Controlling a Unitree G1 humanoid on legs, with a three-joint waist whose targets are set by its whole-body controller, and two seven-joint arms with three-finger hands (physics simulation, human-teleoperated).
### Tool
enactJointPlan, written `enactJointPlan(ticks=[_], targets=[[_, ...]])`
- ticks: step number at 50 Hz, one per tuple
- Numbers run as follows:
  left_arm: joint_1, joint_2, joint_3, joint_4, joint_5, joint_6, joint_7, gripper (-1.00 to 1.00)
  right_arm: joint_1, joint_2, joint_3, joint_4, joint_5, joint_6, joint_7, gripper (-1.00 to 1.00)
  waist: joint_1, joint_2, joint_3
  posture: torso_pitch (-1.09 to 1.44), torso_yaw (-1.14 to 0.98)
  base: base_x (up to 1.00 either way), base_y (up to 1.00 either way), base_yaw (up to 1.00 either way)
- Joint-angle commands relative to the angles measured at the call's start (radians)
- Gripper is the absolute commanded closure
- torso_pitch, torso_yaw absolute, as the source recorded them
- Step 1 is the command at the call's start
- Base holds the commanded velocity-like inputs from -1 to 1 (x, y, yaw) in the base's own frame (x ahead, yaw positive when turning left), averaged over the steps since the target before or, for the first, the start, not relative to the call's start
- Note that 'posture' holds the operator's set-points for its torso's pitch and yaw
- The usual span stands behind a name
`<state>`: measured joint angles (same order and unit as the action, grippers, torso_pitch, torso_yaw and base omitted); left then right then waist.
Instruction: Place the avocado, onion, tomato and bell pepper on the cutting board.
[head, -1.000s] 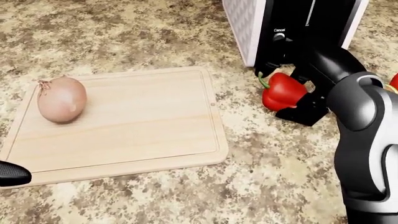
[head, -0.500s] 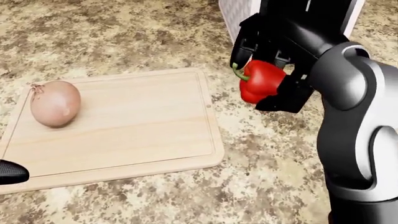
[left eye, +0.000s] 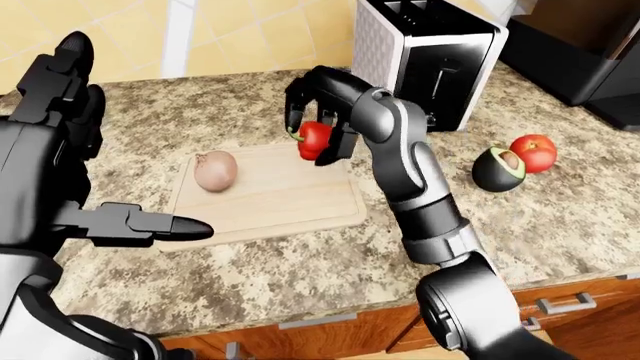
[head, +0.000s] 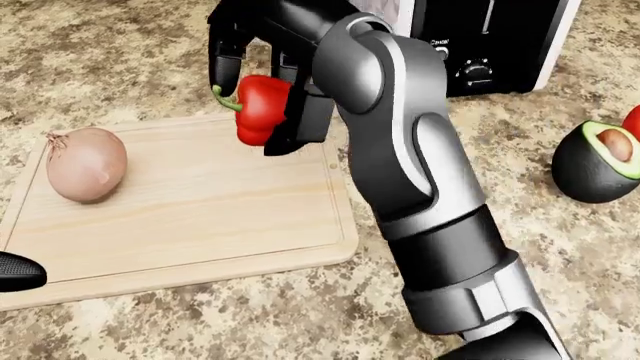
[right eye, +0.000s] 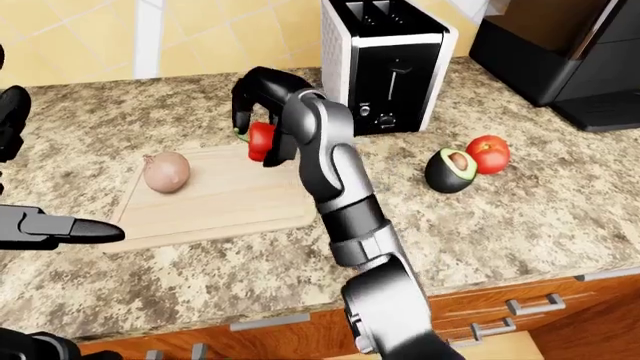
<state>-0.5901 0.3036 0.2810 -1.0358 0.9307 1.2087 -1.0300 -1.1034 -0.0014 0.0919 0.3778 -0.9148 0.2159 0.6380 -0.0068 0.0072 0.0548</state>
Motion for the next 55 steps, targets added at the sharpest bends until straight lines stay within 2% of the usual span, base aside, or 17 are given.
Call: enactJointPlan(ticks=[1,9,13,17,26,39,45,47,50,53,55], targets=[[-0.018,0.008,0.007,-0.011,0.001,-0.021,0.009,-1.0,-0.054,0.01,-0.009,-0.01,0.008,-0.04,-0.051,0.69,-0.001,0.007,-0.03,0.0,0.0,0.0,0.0,0.0],[-0.023,0.005,0.018,-0.011,0.012,-0.025,-0.009,-1.0,-0.106,0.065,0.003,0.115,0.025,-0.078,-0.117,0.72,0.0,0.01,-0.031,0.0,0.0,0.0,0.0,0.0],[-0.031,0.018,0.029,-0.011,0.024,-0.021,-0.034,-1.0,-0.151,0.079,0.003,0.248,0.048,-0.136,-0.195,0.73,0.0,0.012,-0.031,0.0,0.0,0.0,0.0,0.0],[-0.035,0.013,0.031,-0.011,0.04,-0.026,-0.05,-1.0,-0.171,0.103,0.005,0.289,0.064,-0.144,-0.235,0.72,0.001,0.013,-0.03,0.0,0.0,0.0,0.0,0.0],[-0.029,0.002,0.038,-0.011,0.045,-0.039,-0.058,-1.0,-0.176,0.151,0.022,0.261,0.071,-0.111,-0.241,0.72,0.002,0.014,-0.028,0.0,0.0,0.0,0.0,0.0],[-0.019,-0.004,0.05,-0.011,0.039,-0.054,-0.057,-1.0,-0.179,0.164,0.027,0.298,0.075,-0.13,-0.263,0.7,0.002,0.015,-0.029,0.0,0.0,0.0,0.0,0.0],[-0.014,-0.009,0.043,-0.011,0.033,-0.055,-0.044,-1.0,-0.184,0.167,0.026,0.31,0.074,-0.129,-0.268,0.52,0.002,0.015,-0.03,0.0,0.0,0.0,0.0,0.0],[-0.011,-0.008,0.04,-0.011,0.029,-0.056,-0.039,-1.0,-0.18,0.167,0.029,0.309,0.072,-0.13,-0.266,0.4,0.002,0.015,-0.03,0.0,0.0,0.0,0.0,0.0],[-0.011,-0.006,0.039,-0.011,0.027,-0.053,-0.036,-1.0,-0.18,0.167,0.028,0.304,0.071,-0.127,-0.263,0.4,0.002,0.015,-0.03,0.0,0.0,0.0,0.0,0.0],[-0.01,-0.008,0.038,-0.011,0.028,-0.055,-0.035,-1.0,-0.175,0.168,0.028,0.302,0.071,-0.128,-0.262,0.2,0.002,0.015,-0.03,0.0,0.0,0.0,0.0,0.0],[-0.011,-0.006,0.037,-0.011,0.029,-0.053,-0.036,-1.0,-0.172,0.167,0.028,0.302,0.07,-0.129,-0.261,0.15,0.002,0.015,-0.03,0.0,0.0,0.0,0.0,0.0]])
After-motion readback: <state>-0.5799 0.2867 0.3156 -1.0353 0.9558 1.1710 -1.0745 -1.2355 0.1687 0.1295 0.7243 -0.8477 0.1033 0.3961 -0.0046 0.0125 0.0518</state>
